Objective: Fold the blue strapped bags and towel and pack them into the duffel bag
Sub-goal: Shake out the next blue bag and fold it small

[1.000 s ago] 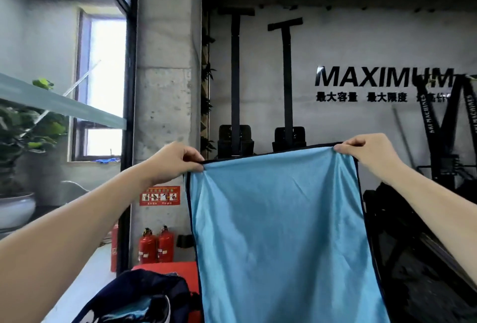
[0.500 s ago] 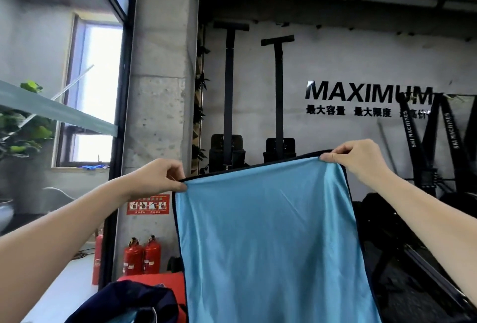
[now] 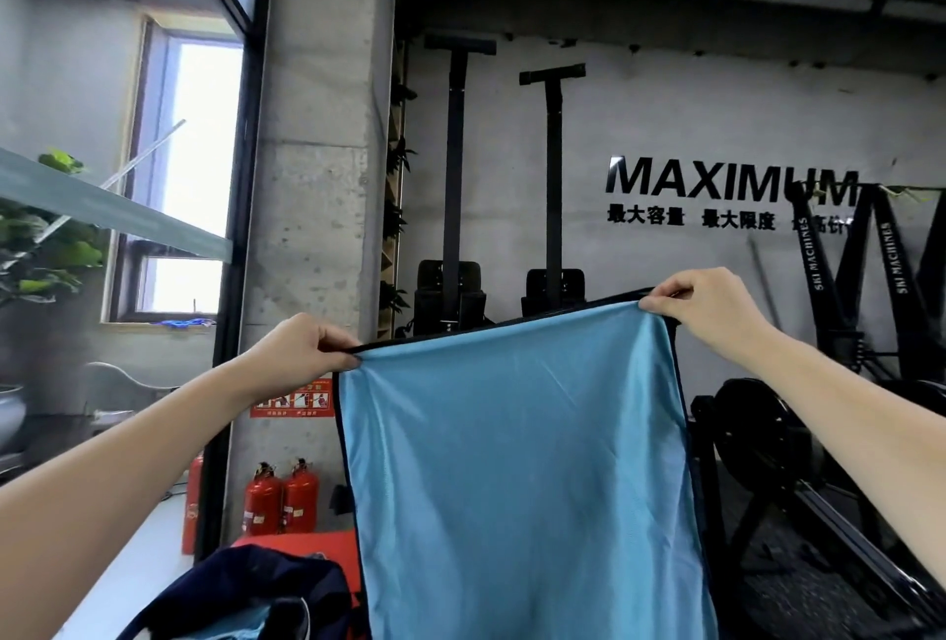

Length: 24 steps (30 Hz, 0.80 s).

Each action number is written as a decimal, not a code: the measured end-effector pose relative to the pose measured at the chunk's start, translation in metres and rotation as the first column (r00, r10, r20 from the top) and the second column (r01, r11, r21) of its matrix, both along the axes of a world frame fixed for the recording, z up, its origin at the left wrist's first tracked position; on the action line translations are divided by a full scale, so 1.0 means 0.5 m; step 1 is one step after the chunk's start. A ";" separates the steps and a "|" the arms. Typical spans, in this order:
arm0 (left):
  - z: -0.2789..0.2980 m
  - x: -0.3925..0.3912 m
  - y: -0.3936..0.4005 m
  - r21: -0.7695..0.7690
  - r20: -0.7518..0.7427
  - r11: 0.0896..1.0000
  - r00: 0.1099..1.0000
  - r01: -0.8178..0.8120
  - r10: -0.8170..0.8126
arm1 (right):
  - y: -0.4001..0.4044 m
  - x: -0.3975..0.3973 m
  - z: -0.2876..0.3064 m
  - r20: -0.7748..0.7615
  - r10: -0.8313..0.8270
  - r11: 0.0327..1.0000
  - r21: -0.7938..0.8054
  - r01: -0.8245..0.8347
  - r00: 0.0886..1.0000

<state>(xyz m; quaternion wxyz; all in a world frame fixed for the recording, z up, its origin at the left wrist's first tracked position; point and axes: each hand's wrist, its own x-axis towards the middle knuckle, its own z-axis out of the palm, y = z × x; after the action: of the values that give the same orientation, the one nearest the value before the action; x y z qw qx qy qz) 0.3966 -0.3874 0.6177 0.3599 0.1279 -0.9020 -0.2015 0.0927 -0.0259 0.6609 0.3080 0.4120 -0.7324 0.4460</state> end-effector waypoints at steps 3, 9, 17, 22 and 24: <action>0.003 -0.003 0.008 0.074 -0.077 0.996 0.996 -0.047 0.052 | 0.003 -0.001 -0.001 0.019 0.027 1.000 -0.013 -0.026 0.999; 0.017 -0.008 0.020 0.129 -0.281 0.991 0.958 -0.018 0.054 | 0.004 -0.003 -0.008 0.053 0.075 0.994 -0.087 -0.071 0.996; 0.026 -0.016 0.024 0.087 -0.247 0.995 0.967 -0.039 0.060 | 0.007 -0.015 -0.016 0.038 0.056 0.991 -0.125 -0.051 0.998; 0.042 -0.020 0.033 0.209 -0.324 0.975 0.946 0.077 -0.005 | 0.009 -0.022 -0.021 0.046 0.046 0.988 -0.150 -0.039 0.998; 0.052 -0.027 0.027 0.259 -0.358 0.959 0.934 0.117 -0.017 | 0.007 -0.029 -0.023 0.061 0.062 0.984 -0.171 -0.051 0.996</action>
<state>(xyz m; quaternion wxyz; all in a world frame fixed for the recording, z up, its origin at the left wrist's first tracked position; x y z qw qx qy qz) 0.3832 -0.3738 0.6436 0.4868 0.1078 -0.7899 -0.3571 0.0779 -0.0223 0.6495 0.3046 0.3899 -0.6896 0.5288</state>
